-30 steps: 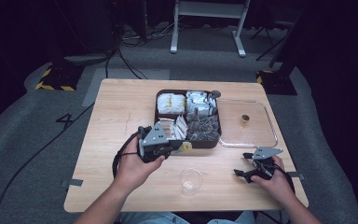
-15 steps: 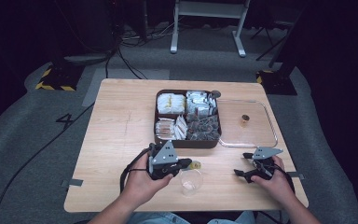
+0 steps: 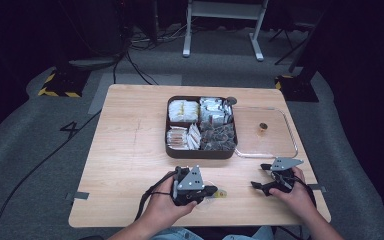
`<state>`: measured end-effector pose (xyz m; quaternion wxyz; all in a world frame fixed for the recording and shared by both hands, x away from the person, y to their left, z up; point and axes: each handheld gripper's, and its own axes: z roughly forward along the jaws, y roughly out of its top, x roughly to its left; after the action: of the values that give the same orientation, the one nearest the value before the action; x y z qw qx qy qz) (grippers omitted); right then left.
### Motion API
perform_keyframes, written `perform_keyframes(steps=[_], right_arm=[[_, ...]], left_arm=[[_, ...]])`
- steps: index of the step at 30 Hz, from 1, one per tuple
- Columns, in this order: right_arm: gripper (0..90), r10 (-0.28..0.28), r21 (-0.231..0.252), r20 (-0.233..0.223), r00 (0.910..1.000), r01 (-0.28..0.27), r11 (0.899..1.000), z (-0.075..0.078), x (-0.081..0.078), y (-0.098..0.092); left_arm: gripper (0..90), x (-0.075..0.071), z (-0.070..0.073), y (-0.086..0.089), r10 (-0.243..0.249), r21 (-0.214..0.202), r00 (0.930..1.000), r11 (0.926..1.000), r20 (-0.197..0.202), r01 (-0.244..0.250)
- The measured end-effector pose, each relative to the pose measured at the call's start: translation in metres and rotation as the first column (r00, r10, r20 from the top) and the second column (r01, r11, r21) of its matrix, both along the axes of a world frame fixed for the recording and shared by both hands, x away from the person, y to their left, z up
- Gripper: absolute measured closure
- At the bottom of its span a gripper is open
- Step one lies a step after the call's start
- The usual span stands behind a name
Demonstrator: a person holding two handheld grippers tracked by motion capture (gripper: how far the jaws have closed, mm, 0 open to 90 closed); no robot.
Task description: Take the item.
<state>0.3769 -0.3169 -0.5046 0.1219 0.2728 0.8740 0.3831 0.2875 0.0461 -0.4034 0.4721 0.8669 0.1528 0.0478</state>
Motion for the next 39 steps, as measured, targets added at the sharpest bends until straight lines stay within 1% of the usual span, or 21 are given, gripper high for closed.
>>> perform_keyframes(steps=[1,6,7,11,15,17,19,20,21,23,27,28,31,33,34,36,38,39], right_arm=[[14.6,0.000,0.000,0.000,1.0000,0.000,1.000,0.000,0.000,0.000],[14.7,0.000,0.000,0.000,1.0000,0.000,1.000,0.000,0.000,0.000],[14.7,0.000,0.000,0.000,1.0000,0.000,1.000,0.000,0.000,0.000],[14.7,0.000,0.000,0.000,1.0000,0.000,1.000,0.000,0.000,0.000],[14.7,0.000,0.000,0.000,1.0000,0.000,1.000,0.000,0.000,0.000],[14.7,0.000,0.000,0.000,1.0000,0.000,1.000,0.000,0.000,0.000],[14.6,0.000,0.000,0.000,1.0000,0.000,1.000,0.000,0.000,0.000],[14.6,0.000,0.000,0.000,1.0000,0.000,1.000,0.000,0.000,0.000],[14.6,0.000,0.000,0.000,1.0000,0.000,1.000,0.000,0.000,0.000],[14.7,0.000,0.000,0.000,1.0000,0.000,1.000,0.000,0.000,0.000],[14.7,0.000,0.000,0.000,1.0000,0.000,1.000,0.000,0.000,0.000],[14.7,0.000,0.000,0.000,1.0000,0.000,1.000,0.000,0.000,0.000],[14.7,0.000,0.000,0.000,1.0000,0.000,1.000,0.000,0.000,0.000],[14.7,0.000,0.000,0.000,1.0000,0.000,1.000,0.000,0.000,0.000],[14.7,0.000,0.000,0.000,1.0000,0.000,1.000,0.000,0.000,0.000],[14.7,0.000,0.000,0.000,1.0000,0.000,1.000,0.000,0.000,0.000],[14.7,0.000,0.000,0.000,1.0000,0.000,1.000,0.000,0.000,0.000],[14.7,0.000,0.000,0.000,1.0000,0.000,1.000,0.000,0.000,0.000]], left_arm=[[90.0,0.000,-0.002,0.000,0.003,-0.005,1.0000,1.0000,-0.005,-0.003],[90.0,0.001,-0.005,0.003,0.023,-0.018,0.9997,0.9996,0.008,-0.023],[90.0,0.002,-0.006,0.003,0.028,-0.025,0.9995,0.9993,0.016,-0.027],[90.0,0.004,-0.009,0.004,0.032,-0.027,0.9994,0.9991,0.011,-0.032],[90.0,0.007,-0.012,0.004,0.036,-0.033,0.9993,0.9988,-0.004,-0.036],[89.4,0.008,-0.012,0.005,0.030,-0.035,0.9992,0.9989,-0.028,-0.031],[74.9,0.009,-0.013,0.005,0.032,-0.035,0.9990,0.9988,-0.032,-0.033],[74.9,0.009,-0.013,0.005,0.035,-0.034,0.9989,0.9988,-0.031,-0.036],[64.9,0.010,-0.014,0.006,0.040,-0.038,0.9988,0.9984,-0.028,-0.041],[58.3,0.010,-0.013,0.006,0.047,-0.039,0.9987,0.9981,-0.020,-0.048],[53.2,0.012,-0.012,0.008,0.065,-0.044,0.9978,0.9969,-0.008,-0.065],[50.7,0.013,-0.012,0.010,0.085,-0.041,0.9963,0.9955,0.001,-0.085],[48.5,0.015,-0.010,0.013,0.099,-0.031,0.9950,0.9946,0.007,-0.099],[46.0,0.017,-0.007,0.018,0.133,-0.019,0.9910,0.9911,0.019,-0.132],[44.5,0.017,-0.007,0.018,0.133,-0.019,0.9910,0.9911,0.019,-0.132],[42.9,0.018,-0.003,0.023,0.160,-0.008,0.9868,0.9872,0.028,-0.160],[40.6,0.020,0.004,0.033,0.208,0.004,0.9775,0.9782,0.038,-0.208],[40.0,0.020,0.004,0.033,0.208,0.004,0.9775,0.9782,0.038,-0.208]])
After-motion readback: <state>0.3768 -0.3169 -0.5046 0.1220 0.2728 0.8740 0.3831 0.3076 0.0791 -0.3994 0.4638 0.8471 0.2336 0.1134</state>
